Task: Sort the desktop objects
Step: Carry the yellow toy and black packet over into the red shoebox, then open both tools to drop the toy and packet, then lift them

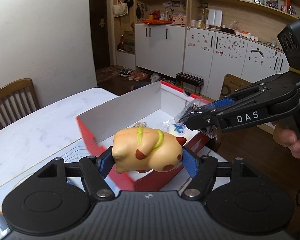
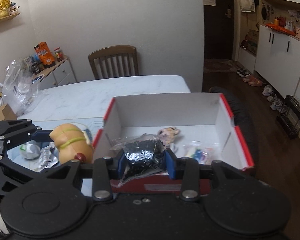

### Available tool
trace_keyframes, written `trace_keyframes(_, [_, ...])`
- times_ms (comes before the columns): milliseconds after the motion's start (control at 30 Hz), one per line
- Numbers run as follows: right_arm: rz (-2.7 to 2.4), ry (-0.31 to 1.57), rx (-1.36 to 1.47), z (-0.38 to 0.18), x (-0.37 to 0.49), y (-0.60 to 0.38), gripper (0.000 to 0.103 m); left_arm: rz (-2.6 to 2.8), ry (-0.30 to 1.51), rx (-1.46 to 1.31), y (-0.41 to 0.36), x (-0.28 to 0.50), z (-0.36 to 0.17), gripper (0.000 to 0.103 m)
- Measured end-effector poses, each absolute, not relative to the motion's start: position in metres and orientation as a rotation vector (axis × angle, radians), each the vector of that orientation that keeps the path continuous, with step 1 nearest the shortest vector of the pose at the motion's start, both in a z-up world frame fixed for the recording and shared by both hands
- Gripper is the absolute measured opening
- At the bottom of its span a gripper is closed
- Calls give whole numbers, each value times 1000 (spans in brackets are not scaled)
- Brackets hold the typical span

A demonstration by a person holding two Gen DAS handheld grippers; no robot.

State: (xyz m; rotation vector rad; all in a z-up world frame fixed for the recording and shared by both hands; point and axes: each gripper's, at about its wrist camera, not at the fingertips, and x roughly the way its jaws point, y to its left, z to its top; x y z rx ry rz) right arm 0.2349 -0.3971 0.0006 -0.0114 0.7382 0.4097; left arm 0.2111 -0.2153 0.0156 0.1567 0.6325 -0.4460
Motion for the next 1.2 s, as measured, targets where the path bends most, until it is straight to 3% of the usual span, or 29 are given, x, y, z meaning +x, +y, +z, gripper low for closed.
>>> trace_keyframes(567, [310, 756, -84, -12, 305, -429, 39, -499, 720, 183, -260, 293, 9, 70])
trace_keyframes(1200, [288, 869, -159, -63, 392, -409, 39, -497, 917, 223, -279, 372, -39, 70])
